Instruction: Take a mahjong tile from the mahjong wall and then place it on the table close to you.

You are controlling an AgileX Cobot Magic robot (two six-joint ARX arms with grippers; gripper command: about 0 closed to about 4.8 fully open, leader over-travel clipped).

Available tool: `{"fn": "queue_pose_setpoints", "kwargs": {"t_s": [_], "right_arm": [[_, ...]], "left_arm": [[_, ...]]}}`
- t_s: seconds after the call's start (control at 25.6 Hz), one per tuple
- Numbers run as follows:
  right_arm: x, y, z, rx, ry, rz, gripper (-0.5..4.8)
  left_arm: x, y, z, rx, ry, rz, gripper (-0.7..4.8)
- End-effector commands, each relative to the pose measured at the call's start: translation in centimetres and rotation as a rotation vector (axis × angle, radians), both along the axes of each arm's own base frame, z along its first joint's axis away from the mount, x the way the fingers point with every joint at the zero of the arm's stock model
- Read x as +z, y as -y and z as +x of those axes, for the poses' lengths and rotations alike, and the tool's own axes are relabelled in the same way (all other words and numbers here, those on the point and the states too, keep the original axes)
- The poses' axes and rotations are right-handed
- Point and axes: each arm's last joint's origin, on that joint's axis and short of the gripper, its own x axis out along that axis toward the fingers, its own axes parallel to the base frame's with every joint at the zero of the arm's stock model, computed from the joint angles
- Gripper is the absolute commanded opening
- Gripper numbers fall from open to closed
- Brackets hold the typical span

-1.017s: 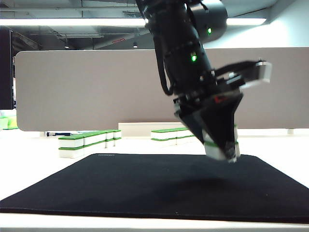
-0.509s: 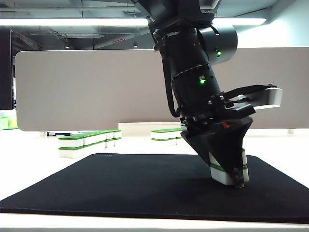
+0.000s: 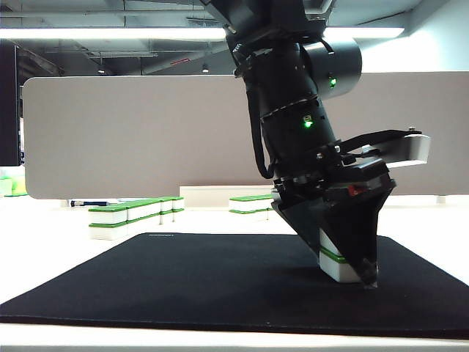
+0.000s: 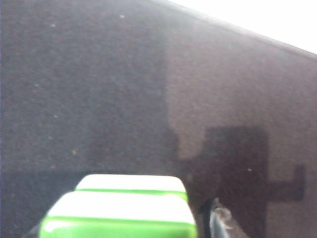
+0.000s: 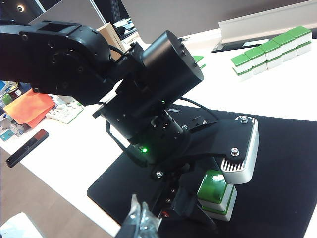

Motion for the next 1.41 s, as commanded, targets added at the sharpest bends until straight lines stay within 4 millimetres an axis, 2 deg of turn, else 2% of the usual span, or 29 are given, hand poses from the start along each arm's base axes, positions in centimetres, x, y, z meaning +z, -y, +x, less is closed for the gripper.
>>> {"fn": "queue_pose_setpoints", "kwargs": {"t_s": [0.04,0.08,0.31,0.39,0.59,0.7,0.74,0.78,0.82,0.98,1.1,1.25,1.41], "right_arm": [[0.3,0.0,-0.1,0.005,0.022,0.002,-0.01],[0.3,0.0,-0.1,0.005,0.022,0.002,-0.01],[0.3,0.0,-0.1,0.005,0.022,0.002,-0.01],[0.3,0.0,-0.1,0.005,0.022,0.002,-0.01],[0.3,0.0,-0.1,0.005,0.022,0.002,-0.01],[0.3,0.0,-0.1,0.004,0.023,0.002,-0.01],[0.3,0.0,-0.1,0.004,0.023,0.002,-0.01],[0.3,0.0,-0.1,0.004,0.023,0.002,-0.01],[0.3,0.0,-0.1,0.006,0.022,0.002,-0.01],[0.3,0.0,-0.1,0.009,0.023,0.003,-0.01],[0.4,0.0,-0.1,0.009,0.034,0.003,-0.01],[0.8,0.0,0.1,0.009,0.075,0.006,-0.01],[1.2,0.0,0.6,0.008,0.096,0.008,-0.02]], "left_arm": [[1.5,-0.4,-0.3,0.001,0.005,-0.016,3.93],[1.8,-0.5,-0.4,0.001,0.006,-0.016,4.14],[2.6,-1.7,-0.9,0.007,-0.044,0.051,4.14],[3.8,-2.0,-1.1,0.015,-0.012,0.043,4.12],[7.9,-3.1,-0.8,0.140,0.318,0.076,3.95],[9.3,-4.0,-0.5,0.220,0.458,0.137,3.93],[9.4,-4.4,-0.2,0.242,0.479,0.155,3.84],[9.4,-5.0,0.5,0.268,0.485,0.166,3.38],[9.4,-5.6,1.1,0.303,0.478,0.167,3.29],[9.4,-8.5,4.1,0.484,0.445,0.162,3.29],[9.3,-11.5,6.5,0.634,0.352,0.105,3.30],[9.2,-14.0,8.2,0.756,0.263,0.047,3.30],[9.2,-15.9,9.3,0.826,0.246,0.038,3.30]]}}
